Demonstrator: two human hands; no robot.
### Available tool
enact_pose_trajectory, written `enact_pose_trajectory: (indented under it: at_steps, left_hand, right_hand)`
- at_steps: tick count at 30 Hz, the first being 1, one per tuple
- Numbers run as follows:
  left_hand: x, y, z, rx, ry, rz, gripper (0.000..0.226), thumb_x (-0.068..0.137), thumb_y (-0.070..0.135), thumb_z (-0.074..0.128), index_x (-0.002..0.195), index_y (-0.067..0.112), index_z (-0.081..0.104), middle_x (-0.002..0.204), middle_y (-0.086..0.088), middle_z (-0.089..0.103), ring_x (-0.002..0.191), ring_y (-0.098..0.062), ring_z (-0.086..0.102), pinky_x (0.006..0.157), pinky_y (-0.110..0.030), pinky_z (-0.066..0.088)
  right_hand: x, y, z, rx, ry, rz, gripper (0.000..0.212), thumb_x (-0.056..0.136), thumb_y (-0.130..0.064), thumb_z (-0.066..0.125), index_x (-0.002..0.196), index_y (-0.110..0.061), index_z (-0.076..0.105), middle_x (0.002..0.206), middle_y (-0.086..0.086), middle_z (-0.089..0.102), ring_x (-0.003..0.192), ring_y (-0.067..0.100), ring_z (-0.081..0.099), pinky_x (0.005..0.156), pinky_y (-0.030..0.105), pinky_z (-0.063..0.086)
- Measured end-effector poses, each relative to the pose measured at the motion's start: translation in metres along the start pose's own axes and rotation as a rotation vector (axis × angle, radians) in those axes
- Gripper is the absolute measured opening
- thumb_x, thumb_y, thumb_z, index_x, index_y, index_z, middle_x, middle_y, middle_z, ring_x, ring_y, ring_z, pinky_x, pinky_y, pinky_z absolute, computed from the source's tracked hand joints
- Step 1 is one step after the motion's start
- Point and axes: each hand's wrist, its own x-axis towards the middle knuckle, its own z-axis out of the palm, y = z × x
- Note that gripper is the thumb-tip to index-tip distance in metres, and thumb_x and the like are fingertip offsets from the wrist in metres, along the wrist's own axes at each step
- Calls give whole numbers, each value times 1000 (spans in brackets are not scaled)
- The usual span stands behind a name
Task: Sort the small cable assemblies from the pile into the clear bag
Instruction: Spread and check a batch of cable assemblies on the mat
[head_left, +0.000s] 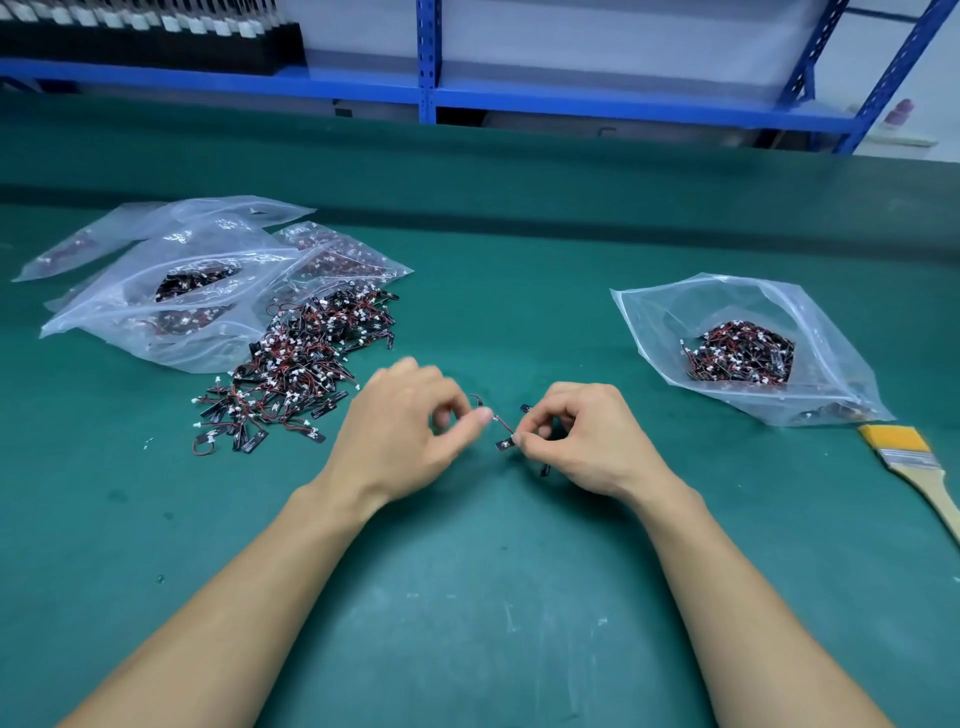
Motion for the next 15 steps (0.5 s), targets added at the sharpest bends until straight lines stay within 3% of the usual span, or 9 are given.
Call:
enact_pose_trajectory:
  at_steps: [2, 5, 8, 15]
  left_hand:
    - [-8, 10, 4, -6, -100, -32, 42, 84, 62, 55, 65, 26, 65, 58, 13, 51, 67, -12, 45, 68, -30, 37]
    - [-10, 15, 10, -38, -168, -39, 29, 86, 48, 67, 68, 25, 67, 59, 11, 54, 70, -14, 49, 72, -35, 44]
    - [-10, 13, 11, -100, -157, -71, 19, 85, 33, 69, 69, 23, 66, 61, 9, 54, 71, -18, 50, 73, -38, 47]
    - [-11, 7, 10, -147, -70, -137, 22, 85, 37, 60, 68, 24, 64, 63, 11, 56, 71, -13, 49, 68, -28, 39]
  right_hand:
    - [1, 0, 1, -13, 21, -9, 18, 75, -20, 80, 64, -33, 74, 68, -8, 61, 60, 4, 51, 58, 13, 37]
    - [1, 1, 2, -14, 31, -28, 19, 76, -20, 81, 66, -34, 74, 67, -10, 61, 60, 4, 51, 58, 12, 36]
    - [2, 4, 1, -14, 26, -15, 15, 79, -21, 81, 70, -31, 76, 67, -12, 63, 60, 4, 50, 60, 13, 37]
    - [3, 14, -10, -16, 60, 128, 13, 78, -23, 77, 66, -26, 74, 57, -16, 63, 49, 2, 47, 51, 10, 37]
